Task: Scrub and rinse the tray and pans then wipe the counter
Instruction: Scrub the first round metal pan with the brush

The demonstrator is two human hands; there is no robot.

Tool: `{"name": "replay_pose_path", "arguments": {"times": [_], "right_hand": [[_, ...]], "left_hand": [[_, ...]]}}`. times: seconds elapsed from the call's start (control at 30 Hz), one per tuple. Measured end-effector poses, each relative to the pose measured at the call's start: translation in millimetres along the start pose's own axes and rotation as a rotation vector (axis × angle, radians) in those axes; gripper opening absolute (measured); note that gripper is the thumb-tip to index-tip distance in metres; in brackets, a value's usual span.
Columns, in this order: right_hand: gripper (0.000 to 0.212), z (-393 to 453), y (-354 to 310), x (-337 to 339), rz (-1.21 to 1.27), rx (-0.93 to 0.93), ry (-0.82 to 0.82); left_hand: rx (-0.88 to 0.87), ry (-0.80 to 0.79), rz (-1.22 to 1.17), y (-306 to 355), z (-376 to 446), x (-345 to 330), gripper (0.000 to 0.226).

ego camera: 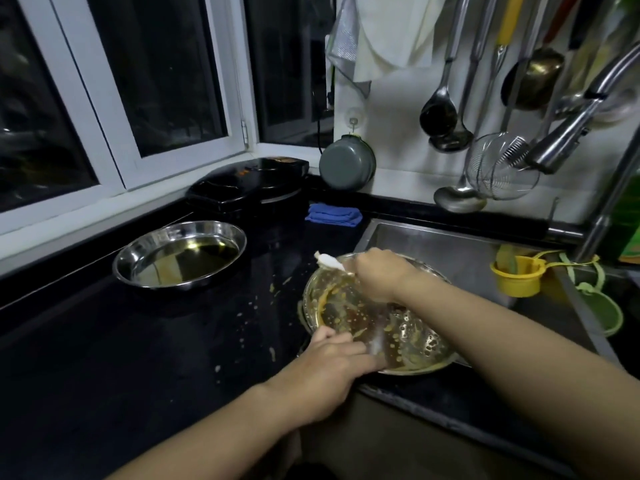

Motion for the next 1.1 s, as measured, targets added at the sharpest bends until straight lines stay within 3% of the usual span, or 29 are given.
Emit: {"name": "replay_pose_path", "arguments": {"times": [0.1, 0.23, 0.3, 0.47, 0.5, 0.57, 0.63, 0.7, 0.73, 0.83, 0.9, 1.1], "right_hand": [[0.047, 0, 7, -5, 0.063, -0.052, -0.012], [0.046, -31, -38, -28, 0.136, 0.190, -0.113], [0.046, -38, -38, -22, 0.180, 0.225, -0.151], [0.011, -25, 3, 13, 0.065, -0.006, -0.109], [0.012, -22, 7, 19, 0.044, -0.080, -0.121], [0.009, -14, 11, 24, 0.016, -0.181, -0.206], [0.008, -1, 17, 30, 0.052, -0.284, -0.275], [0.011, 12, 17, 32, 0.074, -0.368, -0.391], [0.013, 18, 15, 33, 0.086, -0.391, -0.449], [0.010, 32, -2, 29, 0.363, -0.480, -0.530], [0.021, 37, -21, 24, 0.519, -0.482, -0.564], [0.025, 34, -59, 19, 0.495, -0.387, -0.682]], "left_hand": [[0.012, -0.011, -0.013, 0, 1, 4, 0.040], [0.014, 0.009, -0.029, 2, 1, 8, 0.036], [0.031, 0.000, -0.026, -1, 2, 6, 0.032], [0.079, -0.071, -0.107, -4, -4, 8, 0.030], [0.127, -0.028, -0.178, -9, -7, 18, 0.033], [0.339, 0.221, -0.299, -34, -22, 46, 0.029], [0.775, 0.401, -0.422, -82, -48, 60, 0.015], [1.195, 0.320, -0.847, -108, -65, 34, 0.015], [1.288, 0.264, -1.078, -105, -63, 21, 0.017], [1.296, 0.188, -1.286, -106, -44, 11, 0.021], [1.241, 0.208, -1.350, -108, -33, 10, 0.024], [1.254, 0.285, -1.475, -115, -29, -5, 0.033]]}}
Point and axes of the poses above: each hand's wrist, its own z-axis towards the middle knuckle, its own x-axis out of the back of the hand, y = z × x, the point moved 9 cm from there along z, towards the middle knuckle, and after that the axes turned 7 degrees about z, right-handed, at the moved point
